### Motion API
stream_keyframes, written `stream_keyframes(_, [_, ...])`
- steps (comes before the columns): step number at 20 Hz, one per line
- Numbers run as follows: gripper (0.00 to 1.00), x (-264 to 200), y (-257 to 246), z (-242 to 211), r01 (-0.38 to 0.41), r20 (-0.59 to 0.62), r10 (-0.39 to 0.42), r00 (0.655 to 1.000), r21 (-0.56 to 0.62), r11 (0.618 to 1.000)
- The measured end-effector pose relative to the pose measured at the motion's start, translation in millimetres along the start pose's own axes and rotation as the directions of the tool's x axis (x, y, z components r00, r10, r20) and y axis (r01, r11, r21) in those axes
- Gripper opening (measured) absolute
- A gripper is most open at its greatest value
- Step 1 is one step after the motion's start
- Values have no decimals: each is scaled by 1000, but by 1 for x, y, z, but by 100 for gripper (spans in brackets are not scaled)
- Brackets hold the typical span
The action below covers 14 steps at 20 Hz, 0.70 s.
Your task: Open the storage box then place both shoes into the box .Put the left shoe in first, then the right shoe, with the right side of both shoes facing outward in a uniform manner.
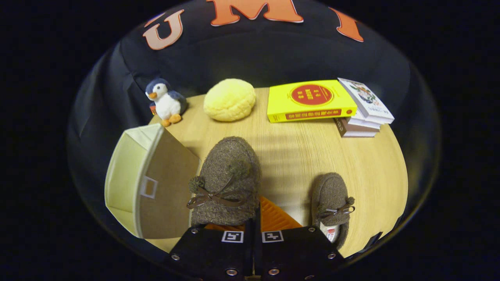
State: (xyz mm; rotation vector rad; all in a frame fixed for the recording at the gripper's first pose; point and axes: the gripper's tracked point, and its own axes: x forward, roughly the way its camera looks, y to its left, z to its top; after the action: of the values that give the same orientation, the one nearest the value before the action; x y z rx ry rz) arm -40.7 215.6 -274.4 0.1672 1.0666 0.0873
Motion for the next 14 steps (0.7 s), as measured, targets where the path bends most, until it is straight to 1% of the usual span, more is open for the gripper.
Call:
stream_keyframes(3, [3, -24, 43, 31, -37, 27, 37, 999, -20, 999])
stream_keyframes(5, [3, -28, 75, 41, -47, 32, 49, 998, -57, 997])
stream_keyframes(6, [3, -28, 96, 43, -65, 29, 67, 997, -69, 995])
stream_keyframes(9, [3, -24, 156, 37, -126, -10, 126, 992, -98, 987])
stream_keyframes(11, [3, -16, 185, 28, -137, -43, 132, 990, -132, 982])
stream_keyframes(13, [3, -4, 211, 17, -147, -76, 138, 988, -139, 979])
stream_keyframes(14, [3, 6, 220, 11, -140, -89, 129, 988, -137, 981])
